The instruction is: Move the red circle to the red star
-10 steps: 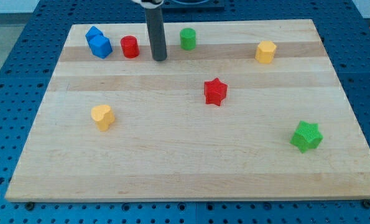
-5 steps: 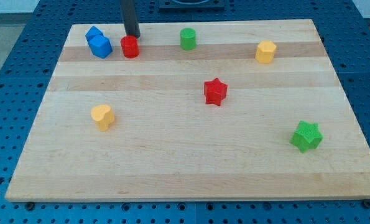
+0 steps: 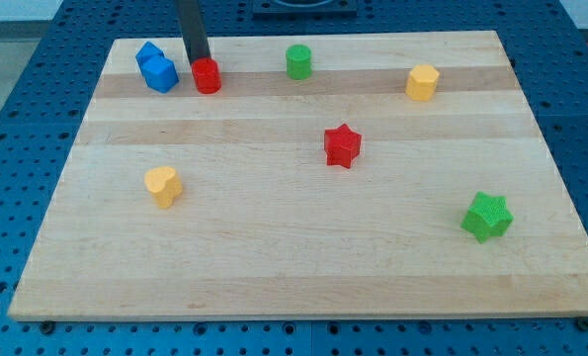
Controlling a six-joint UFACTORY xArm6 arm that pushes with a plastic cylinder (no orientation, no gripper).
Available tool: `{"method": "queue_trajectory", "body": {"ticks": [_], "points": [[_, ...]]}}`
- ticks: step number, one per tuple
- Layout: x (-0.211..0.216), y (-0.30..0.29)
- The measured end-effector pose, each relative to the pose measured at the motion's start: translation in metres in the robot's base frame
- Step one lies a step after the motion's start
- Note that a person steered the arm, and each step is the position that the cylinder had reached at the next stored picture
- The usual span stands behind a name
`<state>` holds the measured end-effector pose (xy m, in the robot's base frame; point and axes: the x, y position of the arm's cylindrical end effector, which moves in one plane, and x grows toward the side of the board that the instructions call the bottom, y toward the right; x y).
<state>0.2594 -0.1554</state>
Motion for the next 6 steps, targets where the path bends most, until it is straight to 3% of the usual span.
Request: {"method": "queue_trajectory", "body": {"ticks": [3, 6], "points": [[0.068, 0.01], [0.131, 0.084]]}}
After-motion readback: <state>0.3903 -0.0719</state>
